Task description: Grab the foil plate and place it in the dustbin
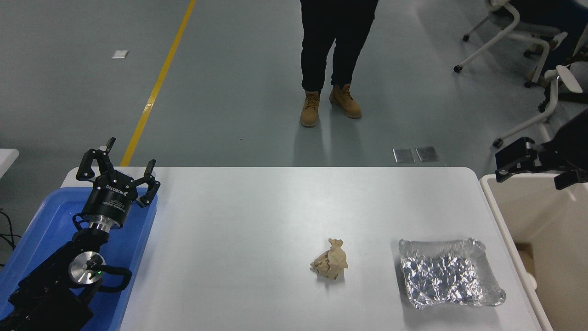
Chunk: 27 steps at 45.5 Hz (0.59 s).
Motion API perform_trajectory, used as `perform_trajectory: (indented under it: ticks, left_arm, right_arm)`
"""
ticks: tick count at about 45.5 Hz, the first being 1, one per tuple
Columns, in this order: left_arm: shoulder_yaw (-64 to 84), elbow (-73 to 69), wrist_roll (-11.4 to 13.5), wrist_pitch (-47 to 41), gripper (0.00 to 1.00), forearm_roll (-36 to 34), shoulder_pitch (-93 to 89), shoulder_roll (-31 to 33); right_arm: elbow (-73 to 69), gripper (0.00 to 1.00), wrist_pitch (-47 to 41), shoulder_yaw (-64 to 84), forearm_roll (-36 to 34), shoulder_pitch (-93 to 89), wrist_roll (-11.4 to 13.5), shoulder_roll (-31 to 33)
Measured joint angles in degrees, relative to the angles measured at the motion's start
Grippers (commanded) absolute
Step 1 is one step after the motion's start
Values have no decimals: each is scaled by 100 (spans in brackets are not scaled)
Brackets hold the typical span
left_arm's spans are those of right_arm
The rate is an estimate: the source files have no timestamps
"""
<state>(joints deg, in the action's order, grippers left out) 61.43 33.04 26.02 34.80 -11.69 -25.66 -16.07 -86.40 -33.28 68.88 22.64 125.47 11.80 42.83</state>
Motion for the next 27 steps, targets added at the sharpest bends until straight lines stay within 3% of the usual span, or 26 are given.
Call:
perform_trajectory:
  ticks: [27]
  left_arm:
    - [0, 2, 0, 0, 98, 0, -1, 0]
  right_arm:
    - [1839, 100, 1130, -2184, 822, -4267, -29, -32]
